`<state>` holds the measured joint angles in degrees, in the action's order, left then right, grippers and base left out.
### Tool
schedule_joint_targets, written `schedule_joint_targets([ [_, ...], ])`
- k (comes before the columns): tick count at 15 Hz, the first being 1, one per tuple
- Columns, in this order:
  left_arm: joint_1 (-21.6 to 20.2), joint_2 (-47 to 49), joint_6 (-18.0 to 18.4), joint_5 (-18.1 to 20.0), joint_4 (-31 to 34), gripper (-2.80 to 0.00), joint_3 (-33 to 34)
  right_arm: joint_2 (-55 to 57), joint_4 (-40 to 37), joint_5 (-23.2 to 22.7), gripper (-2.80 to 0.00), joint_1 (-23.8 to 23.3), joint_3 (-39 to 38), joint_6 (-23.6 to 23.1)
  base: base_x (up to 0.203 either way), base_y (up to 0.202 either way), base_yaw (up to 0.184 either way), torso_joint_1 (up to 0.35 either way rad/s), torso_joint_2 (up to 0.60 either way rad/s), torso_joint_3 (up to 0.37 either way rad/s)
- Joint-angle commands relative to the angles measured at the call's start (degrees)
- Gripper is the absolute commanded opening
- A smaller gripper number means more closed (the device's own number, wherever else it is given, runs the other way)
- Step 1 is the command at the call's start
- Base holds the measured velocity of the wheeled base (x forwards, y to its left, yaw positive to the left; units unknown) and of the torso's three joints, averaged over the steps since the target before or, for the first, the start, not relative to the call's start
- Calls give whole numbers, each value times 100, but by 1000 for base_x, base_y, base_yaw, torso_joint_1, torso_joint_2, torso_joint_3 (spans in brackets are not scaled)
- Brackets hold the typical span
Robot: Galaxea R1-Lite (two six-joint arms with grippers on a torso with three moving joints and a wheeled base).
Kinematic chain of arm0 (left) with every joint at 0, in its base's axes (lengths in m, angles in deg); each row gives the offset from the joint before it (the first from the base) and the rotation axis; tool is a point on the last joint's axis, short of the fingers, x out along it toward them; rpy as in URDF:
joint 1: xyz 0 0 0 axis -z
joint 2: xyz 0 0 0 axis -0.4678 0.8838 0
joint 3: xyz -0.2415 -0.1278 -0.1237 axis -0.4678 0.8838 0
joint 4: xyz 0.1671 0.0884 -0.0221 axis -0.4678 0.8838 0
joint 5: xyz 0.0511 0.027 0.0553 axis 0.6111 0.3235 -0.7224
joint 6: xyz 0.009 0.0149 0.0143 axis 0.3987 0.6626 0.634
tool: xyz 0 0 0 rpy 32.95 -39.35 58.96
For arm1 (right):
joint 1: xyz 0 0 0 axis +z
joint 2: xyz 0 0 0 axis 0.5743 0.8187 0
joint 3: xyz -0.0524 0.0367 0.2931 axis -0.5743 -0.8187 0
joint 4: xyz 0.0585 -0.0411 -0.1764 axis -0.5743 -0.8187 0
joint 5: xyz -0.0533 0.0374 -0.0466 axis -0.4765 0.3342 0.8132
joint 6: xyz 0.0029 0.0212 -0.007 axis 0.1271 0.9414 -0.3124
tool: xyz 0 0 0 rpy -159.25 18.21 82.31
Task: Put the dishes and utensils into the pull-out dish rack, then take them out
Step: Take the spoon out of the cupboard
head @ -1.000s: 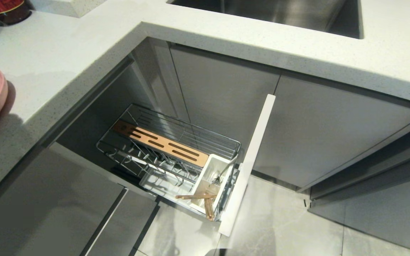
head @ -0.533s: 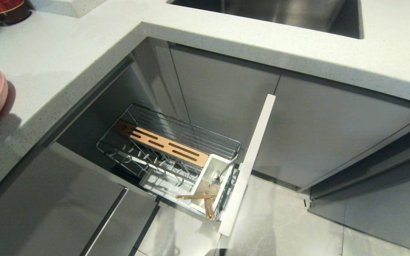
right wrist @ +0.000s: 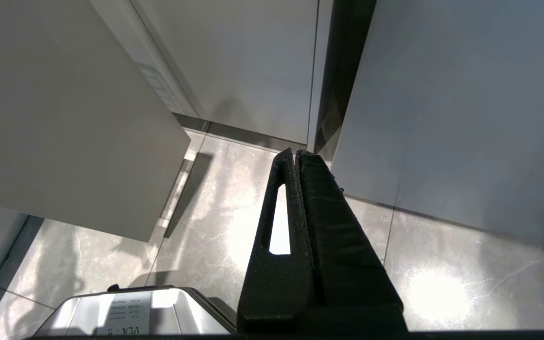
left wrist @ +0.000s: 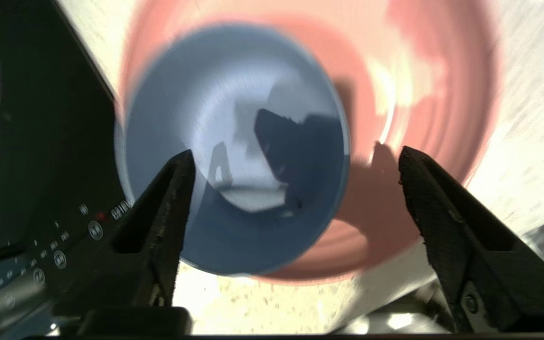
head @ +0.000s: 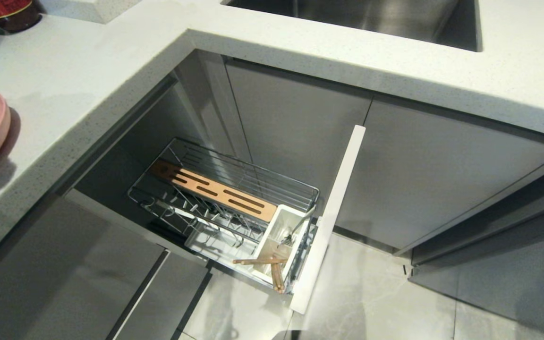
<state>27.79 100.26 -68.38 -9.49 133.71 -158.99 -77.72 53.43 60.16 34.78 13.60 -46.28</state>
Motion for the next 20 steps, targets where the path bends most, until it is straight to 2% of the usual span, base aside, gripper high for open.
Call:
schedule_joint_targets([
  [1,-5,-207,-45,-37,-411,0,-21,-24,3,0,-280,0,0,3,0,0,0,0,0,0],
  [3,0,-344,-96,-78,-1313,0,26,-24,3,0,-280,0,0,3,0,0,0,0,0,0],
  [6,27,-470,-250,-91,-2245,0,61,-24,3,0,-280,0,0,3,0,0,0,0,0,0],
  [7,31,-521,-280,-87,-2582,-280,80,-24,3,0,-280,0,0,3,0,0,0,0,0,0],
  [8,88,-571,-307,-83,-2831,-280,91,-24,3,0,-280,0,0,3,0,0,0,0,0,0],
  [10,280,-621,-585,-76,-3144,-280,58,-24,3,0,-280,0,0,3,0,0,0,0,0,0],
  [15,1178,-656,-1493,-65,-4010,-280,18,-24,3,0,-280,0,0,3,0,0,0,0,0,0],
  [18,1756,-613,-1945,-60,-4078,-280,24,-24,3,0,-280,0,0,3,0,0,0,0,0,0],
  [20,2169,-496,-2043,-47,-4007,-280,117,-24,3,0,-280,0,0,3,0,0,0,0,0,0],
])
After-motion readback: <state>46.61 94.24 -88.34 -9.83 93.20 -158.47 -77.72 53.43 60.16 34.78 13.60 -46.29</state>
